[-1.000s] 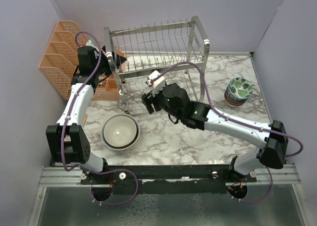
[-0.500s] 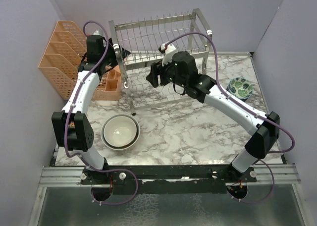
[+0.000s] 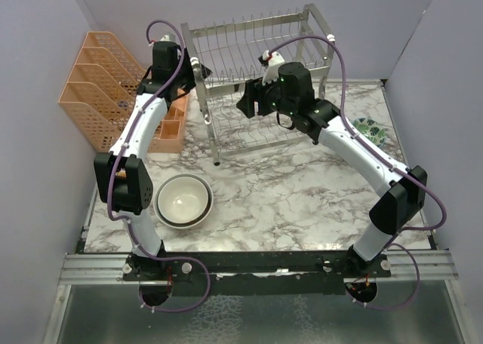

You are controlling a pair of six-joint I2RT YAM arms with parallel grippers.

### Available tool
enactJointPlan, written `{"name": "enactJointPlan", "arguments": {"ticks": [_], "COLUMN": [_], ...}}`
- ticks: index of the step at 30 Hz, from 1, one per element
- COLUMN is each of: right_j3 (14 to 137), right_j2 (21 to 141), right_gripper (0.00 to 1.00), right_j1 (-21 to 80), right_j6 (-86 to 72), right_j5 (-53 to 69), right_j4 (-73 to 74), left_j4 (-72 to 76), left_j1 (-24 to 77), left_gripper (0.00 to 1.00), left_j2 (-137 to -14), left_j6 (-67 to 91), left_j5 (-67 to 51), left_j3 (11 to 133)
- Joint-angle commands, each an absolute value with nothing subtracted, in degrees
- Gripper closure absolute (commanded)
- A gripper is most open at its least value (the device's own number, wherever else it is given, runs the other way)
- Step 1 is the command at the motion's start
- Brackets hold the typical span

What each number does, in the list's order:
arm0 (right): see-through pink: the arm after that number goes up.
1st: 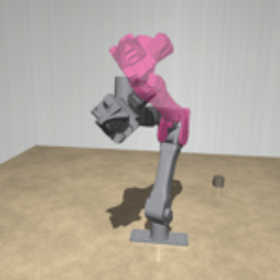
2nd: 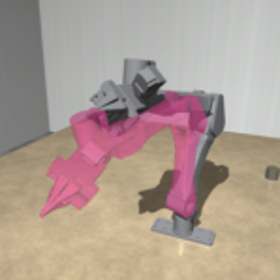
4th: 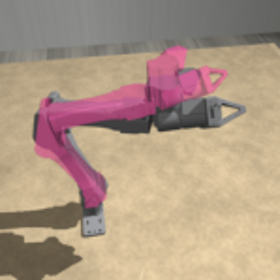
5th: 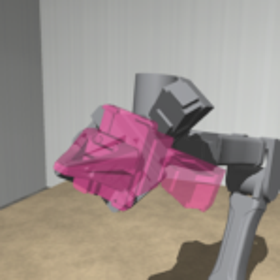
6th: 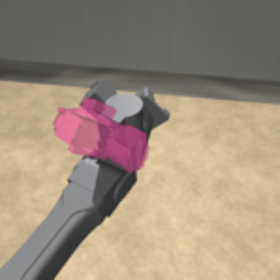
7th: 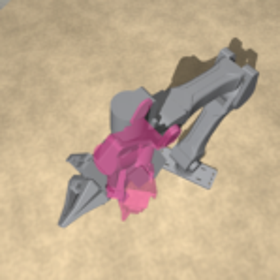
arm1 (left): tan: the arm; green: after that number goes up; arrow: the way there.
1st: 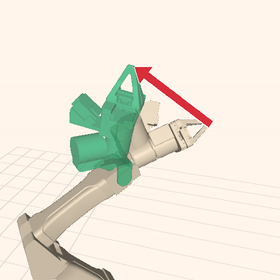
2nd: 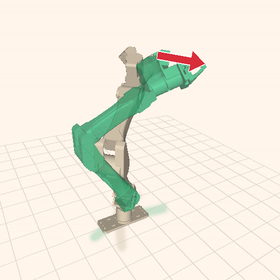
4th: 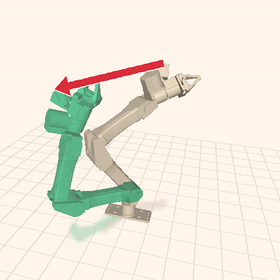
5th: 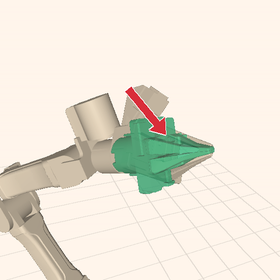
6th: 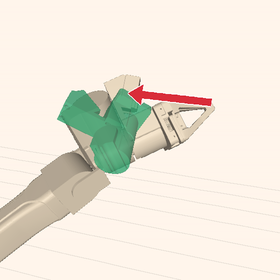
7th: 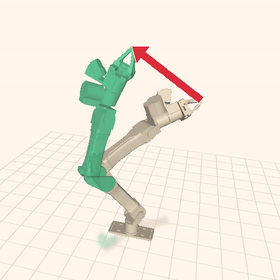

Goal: Unload the bowls from the dish rack
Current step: Adjust the dish rack at the center of the board.

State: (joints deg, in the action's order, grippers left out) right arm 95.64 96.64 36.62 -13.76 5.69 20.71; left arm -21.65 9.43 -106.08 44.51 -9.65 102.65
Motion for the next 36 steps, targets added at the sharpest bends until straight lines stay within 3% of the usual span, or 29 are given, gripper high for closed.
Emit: {"name": "enactJointPlan", "arguments": {"ticks": [1, 4, 6, 8, 10, 22, 30, 36], "right_j3": [95.2, 93.6, 93.0, 92.6, 92.6, 92.3, 90.1, 89.0], "right_j2": [97.0, 97.0, 97.1, 97.4, 97.4, 96.7, 95.9, 95.3], "right_gripper": [0.36, 0.36, 0.36, 0.35, 0.35, 0.35, 0.35, 0.35], "right_j1": [36.2, 36.2, 36.2, 36.2, 36.2, 36.2, 36.2, 36.2], "right_j6": [-14.6, -15.7, -16.4, -16.8, -17.4, -17.0, -17.3, -17.4], "right_j5": [8.5, 9.7, 10.3, 10.7, 11.0, 10.9, 11.1, 11.0], "right_j4": [19.3, 17.8, 17.2, 16.9, 16.5, 16.7, 16.4, 16.2], "left_j4": [-44.0, -41.8, -39.3, -38.4, -38.0, -16.4, -8.6, -4.9], "left_j1": [8.2, 7.6, 7.4, 7.1, 6.9, 5.4, 5.5, 5.4], "left_gripper": [0.54, 0.58, 0.66, 0.81, 0.83, 0.68, 0.54, 0.54], "left_j2": [-108.5, -105.8, -104.1, -103.7, -104.4, -106.5, -107.5, -107.5], "left_j6": [25.7, 25.2, 25.1, 25.1, 25.1, 39.9, 47.6, 50.6], "left_j5": [3.8, 0.6, -2.0, -4.6, -7.2, -39.7, -46.6, -47.3], "left_j3": [94.3, 89.1, 85.9, 83.9, 83.0, 74.4, 68.7, 64.8]}}
